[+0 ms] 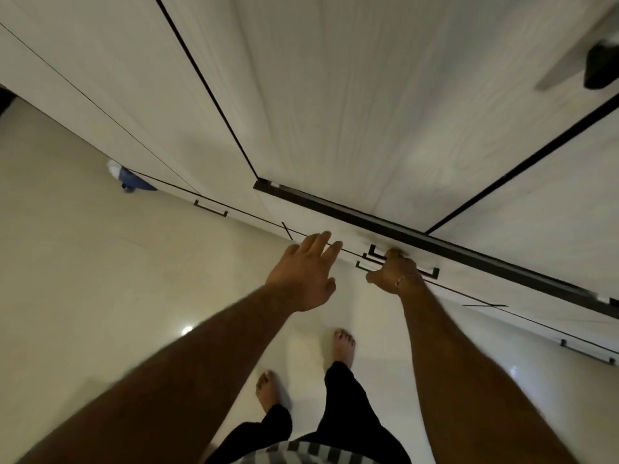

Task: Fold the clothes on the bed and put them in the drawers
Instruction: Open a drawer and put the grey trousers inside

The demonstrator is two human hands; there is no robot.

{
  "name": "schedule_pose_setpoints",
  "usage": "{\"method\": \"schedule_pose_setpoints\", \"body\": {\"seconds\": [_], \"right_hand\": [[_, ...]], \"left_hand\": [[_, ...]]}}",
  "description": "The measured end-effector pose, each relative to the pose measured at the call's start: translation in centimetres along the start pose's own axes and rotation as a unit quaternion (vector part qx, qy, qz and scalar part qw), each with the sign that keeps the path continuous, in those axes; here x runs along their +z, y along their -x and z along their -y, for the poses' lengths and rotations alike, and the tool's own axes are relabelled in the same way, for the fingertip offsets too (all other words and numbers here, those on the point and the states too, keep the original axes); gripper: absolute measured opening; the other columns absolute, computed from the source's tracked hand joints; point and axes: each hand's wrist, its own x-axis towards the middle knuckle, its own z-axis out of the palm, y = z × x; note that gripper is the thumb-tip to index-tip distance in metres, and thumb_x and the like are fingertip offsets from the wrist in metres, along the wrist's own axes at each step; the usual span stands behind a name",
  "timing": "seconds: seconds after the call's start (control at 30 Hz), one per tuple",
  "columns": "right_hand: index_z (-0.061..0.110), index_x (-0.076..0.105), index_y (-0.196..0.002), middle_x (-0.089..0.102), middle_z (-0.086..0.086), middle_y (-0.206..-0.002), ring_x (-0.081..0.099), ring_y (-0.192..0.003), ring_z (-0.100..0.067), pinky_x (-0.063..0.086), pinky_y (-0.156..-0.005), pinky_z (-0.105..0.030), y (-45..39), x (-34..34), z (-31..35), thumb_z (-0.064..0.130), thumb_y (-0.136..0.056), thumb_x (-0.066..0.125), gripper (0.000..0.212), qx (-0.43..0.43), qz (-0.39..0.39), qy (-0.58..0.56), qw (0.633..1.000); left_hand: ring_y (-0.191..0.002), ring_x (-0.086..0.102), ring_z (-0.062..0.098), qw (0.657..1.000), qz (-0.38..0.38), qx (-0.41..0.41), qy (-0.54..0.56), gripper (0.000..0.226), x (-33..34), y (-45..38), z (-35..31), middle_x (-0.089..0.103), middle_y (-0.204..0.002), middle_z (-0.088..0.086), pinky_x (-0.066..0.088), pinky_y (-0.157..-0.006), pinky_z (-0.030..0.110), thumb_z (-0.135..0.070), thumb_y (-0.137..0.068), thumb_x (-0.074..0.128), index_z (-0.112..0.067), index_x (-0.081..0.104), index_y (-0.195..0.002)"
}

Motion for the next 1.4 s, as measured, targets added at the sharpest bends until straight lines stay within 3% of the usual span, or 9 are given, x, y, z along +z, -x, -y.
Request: {"method": "schedule_pose_setpoints", "body": {"seconds": [0.17,0.27,0.4,0.5,0.57,0.7,0.83,1.23,1.4], "right_hand": [[0.009,0.037,-0.154,0.048,-0.019,-0.150,0.046,-0.138,-0.038,0.046,-0.110,-0.043,3.1,2.5,0.1,0.050,-0.085,0.071,0.087,0.022,0.006,-0.043,0.999],[0.011,0.039,-0.153,0.048,-0.014,-0.150,0.049,-0.134,-0.036,0.050,-0.106,-0.044,6.9,5.5,0.7,0.045,-0.086,0.071,0.081,0.001,-0.036,-0.047,0.998],[0.023,0.059,-0.129,0.062,0.000,-0.127,0.060,-0.118,-0.025,0.056,-0.090,-0.041,12.2,8.8,2.2,0.031,-0.086,0.069,0.045,-0.080,-0.256,-0.072,0.961],[0.022,0.055,-0.140,0.055,-0.003,-0.139,0.051,-0.131,-0.027,0.048,-0.106,-0.044,14.0,9.4,3.3,0.037,-0.090,0.067,0.053,-0.134,-0.365,-0.008,0.921],[0.023,0.052,-0.146,0.053,-0.004,-0.148,0.048,-0.136,-0.028,0.045,-0.111,-0.046,14.6,8.7,3.7,0.042,-0.098,0.060,0.052,-0.119,-0.310,0.017,0.943],[0.025,0.058,-0.139,0.068,-0.004,-0.124,0.062,-0.111,-0.030,0.054,-0.093,-0.041,15.6,8.3,3.9,0.026,-0.103,0.048,0.037,-0.102,-0.179,0.118,0.971],[0.025,0.065,-0.129,0.070,-0.005,-0.117,0.064,-0.109,-0.030,0.055,-0.092,-0.040,17.6,9.5,4.7,0.019,-0.098,0.054,0.033,-0.087,-0.140,0.128,0.978],[0.028,0.071,-0.117,0.072,-0.004,-0.110,0.068,-0.101,-0.030,0.057,-0.085,-0.036,21.9,14.4,4.6,0.028,-0.093,0.062,0.026,-0.098,-0.053,0.245,0.963],[0.032,0.049,-0.149,0.063,0.003,-0.140,0.060,-0.126,-0.021,0.050,-0.103,-0.035,20.9,12.9,5.5,0.056,-0.092,0.064,0.064,-0.157,-0.010,0.141,0.977]], "left_hand": [[-0.160,-0.013,0.029,0.999,0.015,-0.028,-0.004,0.090,0.7,0.6,0.8,-0.020,-0.172,0.009,0.010,-0.129,0.053,-0.048,-0.101,0.050,-0.024,-0.009,-0.165],[-0.159,-0.019,0.028,0.998,0.018,-0.053,-0.006,0.085,1.4,0.9,1.6,-0.020,-0.172,0.008,0.004,-0.128,0.056,-0.056,-0.103,0.040,-0.027,-0.012,-0.164],[-0.161,-0.008,0.029,0.995,0.069,-0.072,-0.012,0.081,2.5,1.9,3.2,-0.003,-0.175,0.005,0.006,-0.127,0.058,-0.064,-0.103,0.032,-0.027,-0.004,-0.165],[-0.160,0.007,0.031,0.996,0.070,-0.046,-0.030,0.078,2.9,3.2,4.0,0.018,-0.171,0.005,0.015,-0.126,0.060,-0.065,-0.102,0.034,-0.023,0.013,-0.165],[-0.155,0.022,0.032,0.995,0.079,-0.030,-0.046,0.071,2.6,4.2,4.5,0.030,-0.165,0.007,0.023,-0.122,0.062,-0.062,-0.102,0.035,-0.022,0.025,-0.161],[-0.141,0.039,0.031,0.993,0.109,-0.019,-0.050,0.051,2.2,6.8,4.9,0.042,-0.152,0.006,0.035,-0.111,0.059,-0.044,-0.105,0.038,-0.023,0.039,-0.151],[-0.131,0.044,0.030,0.993,0.109,-0.011,-0.049,0.040,2.8,9.2,5.0,0.048,-0.140,0.008,0.042,-0.101,0.052,-0.024,-0.103,0.039,-0.020,0.050,-0.142],[-0.119,0.057,0.030,0.981,0.183,-0.026,0.061,0.035,5.6,13.6,6.5,0.064,-0.132,0.005,0.052,-0.103,0.048,-0.017,-0.099,0.048,-0.018,0.069,-0.126],[-0.107,0.065,0.031,0.968,0.181,-0.100,0.144,0.027,5.5,14.7,6.5,0.068,-0.122,0.012,0.055,-0.096,0.044,-0.014,-0.099,0.047,-0.008,0.070,-0.113]]}}
